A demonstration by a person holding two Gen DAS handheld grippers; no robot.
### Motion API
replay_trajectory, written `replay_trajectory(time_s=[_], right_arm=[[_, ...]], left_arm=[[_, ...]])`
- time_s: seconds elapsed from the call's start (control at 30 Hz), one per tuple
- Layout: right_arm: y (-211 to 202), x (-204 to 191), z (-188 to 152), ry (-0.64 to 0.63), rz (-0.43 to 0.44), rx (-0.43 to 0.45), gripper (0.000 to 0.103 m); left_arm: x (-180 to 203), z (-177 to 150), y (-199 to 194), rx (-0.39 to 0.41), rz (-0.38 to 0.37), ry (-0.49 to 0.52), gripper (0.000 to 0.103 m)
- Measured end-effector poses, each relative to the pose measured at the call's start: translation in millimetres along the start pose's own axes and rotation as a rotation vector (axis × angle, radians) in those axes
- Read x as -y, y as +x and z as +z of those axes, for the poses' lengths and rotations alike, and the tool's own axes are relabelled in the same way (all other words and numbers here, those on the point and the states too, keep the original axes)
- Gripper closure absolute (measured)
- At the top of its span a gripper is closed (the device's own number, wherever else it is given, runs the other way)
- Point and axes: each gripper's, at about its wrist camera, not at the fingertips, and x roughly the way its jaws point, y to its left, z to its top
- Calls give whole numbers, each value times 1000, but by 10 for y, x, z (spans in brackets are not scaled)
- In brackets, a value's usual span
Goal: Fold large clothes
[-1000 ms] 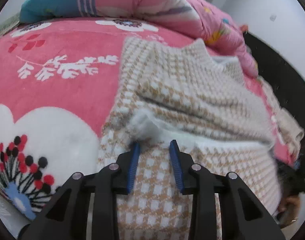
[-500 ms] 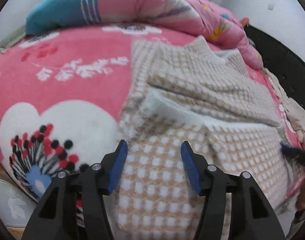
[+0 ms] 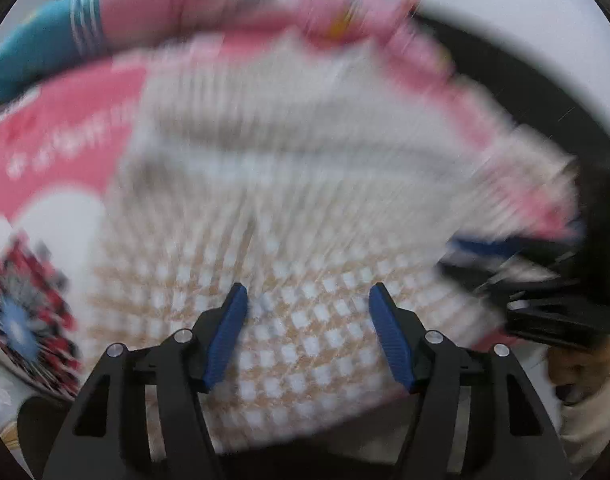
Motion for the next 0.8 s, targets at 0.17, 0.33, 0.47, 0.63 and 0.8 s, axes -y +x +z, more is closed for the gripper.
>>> replay_trajectory(time_s=[0.17, 0.33, 0.47, 0.63, 0.8], right_arm=[[-513, -114, 78, -2, -6, 34, 63], [-427, -33, -168, -16, -116, -7, 60], [-252, 316, -300, 123, -27, -39, 55], [-631, 329, -295, 81, -151, 34, 55], [-284, 633, -514, 125, -167, -31, 55]], left_arm=[[-12, 6, -138, 31, -15, -28, 39], [-63, -34, -161, 43, -18, -34, 38], [10, -34, -96, 40, 4, -8, 30], [18, 2, -44, 40, 10, -12, 30], [65, -14, -42, 54, 32, 27, 27]])
